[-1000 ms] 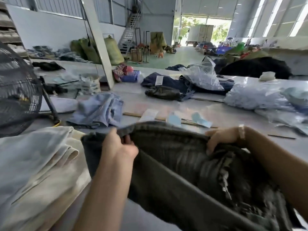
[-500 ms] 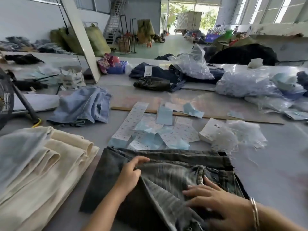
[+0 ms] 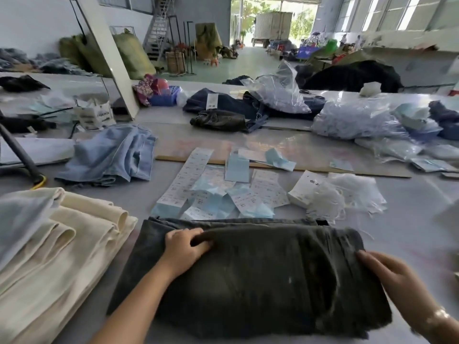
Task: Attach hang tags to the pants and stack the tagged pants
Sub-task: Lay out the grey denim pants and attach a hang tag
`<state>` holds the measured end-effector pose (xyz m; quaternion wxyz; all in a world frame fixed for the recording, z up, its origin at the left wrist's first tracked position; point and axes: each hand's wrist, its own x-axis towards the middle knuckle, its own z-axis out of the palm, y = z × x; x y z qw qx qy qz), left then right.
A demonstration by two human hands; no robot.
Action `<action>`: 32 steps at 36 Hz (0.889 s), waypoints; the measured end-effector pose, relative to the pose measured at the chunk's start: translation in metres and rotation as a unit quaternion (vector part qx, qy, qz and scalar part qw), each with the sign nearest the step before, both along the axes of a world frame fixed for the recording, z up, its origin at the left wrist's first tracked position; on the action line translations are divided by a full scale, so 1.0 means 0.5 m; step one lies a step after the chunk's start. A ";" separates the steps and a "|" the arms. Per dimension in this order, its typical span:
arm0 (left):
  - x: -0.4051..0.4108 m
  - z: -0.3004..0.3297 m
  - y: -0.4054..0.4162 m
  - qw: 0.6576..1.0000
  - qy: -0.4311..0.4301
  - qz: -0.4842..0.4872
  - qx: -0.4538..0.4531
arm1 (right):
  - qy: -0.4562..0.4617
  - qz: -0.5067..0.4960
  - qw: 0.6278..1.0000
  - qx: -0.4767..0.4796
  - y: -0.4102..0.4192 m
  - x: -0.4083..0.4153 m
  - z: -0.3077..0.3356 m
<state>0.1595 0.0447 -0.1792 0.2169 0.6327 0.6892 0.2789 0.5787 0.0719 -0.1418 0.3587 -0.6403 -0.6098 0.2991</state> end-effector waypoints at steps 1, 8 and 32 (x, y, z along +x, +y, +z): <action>0.010 0.002 0.004 0.999 0.024 0.034 0.003 | -0.036 0.029 0.998 -0.033 0.002 0.016 0.011; 0.091 -0.040 -0.011 0.975 0.219 -0.017 0.032 | -0.227 0.051 0.928 -0.292 -0.010 -0.020 -0.029; 0.207 0.064 -0.116 0.766 -0.623 -0.033 -0.153 | 0.386 0.135 0.906 -0.106 -0.125 -0.385 0.027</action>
